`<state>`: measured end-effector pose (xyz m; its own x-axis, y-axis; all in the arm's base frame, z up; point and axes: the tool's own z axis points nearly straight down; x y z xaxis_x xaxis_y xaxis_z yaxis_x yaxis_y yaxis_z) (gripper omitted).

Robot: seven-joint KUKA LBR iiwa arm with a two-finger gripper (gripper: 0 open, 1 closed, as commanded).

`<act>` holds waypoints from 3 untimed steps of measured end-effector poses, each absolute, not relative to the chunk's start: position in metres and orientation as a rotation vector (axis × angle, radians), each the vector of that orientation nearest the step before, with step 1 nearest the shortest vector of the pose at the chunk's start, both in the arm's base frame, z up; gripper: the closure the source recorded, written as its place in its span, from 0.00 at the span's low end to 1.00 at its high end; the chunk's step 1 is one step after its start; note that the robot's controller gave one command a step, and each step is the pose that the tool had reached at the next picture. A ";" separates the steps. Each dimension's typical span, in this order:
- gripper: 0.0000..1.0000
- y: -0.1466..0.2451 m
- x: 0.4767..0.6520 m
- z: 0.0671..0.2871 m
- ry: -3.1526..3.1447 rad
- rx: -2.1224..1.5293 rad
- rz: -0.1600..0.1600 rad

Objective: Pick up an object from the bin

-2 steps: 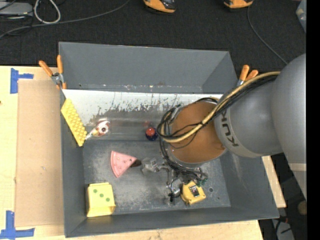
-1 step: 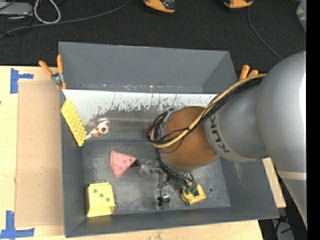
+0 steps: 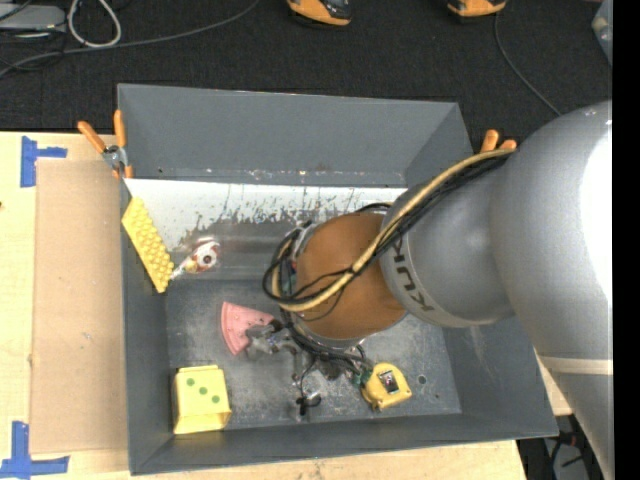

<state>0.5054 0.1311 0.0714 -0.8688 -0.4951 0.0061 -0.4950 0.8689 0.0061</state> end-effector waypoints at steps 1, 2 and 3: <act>0.00 0.178 0.515 0.079 -3.063 0.657 -0.005; 0.00 0.213 0.515 0.071 -2.997 0.912 -0.008; 0.00 0.219 0.501 0.070 -2.995 0.923 -0.009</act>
Offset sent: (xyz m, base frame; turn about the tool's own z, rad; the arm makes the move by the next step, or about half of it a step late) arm 0.0087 0.0840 -0.0014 -0.0755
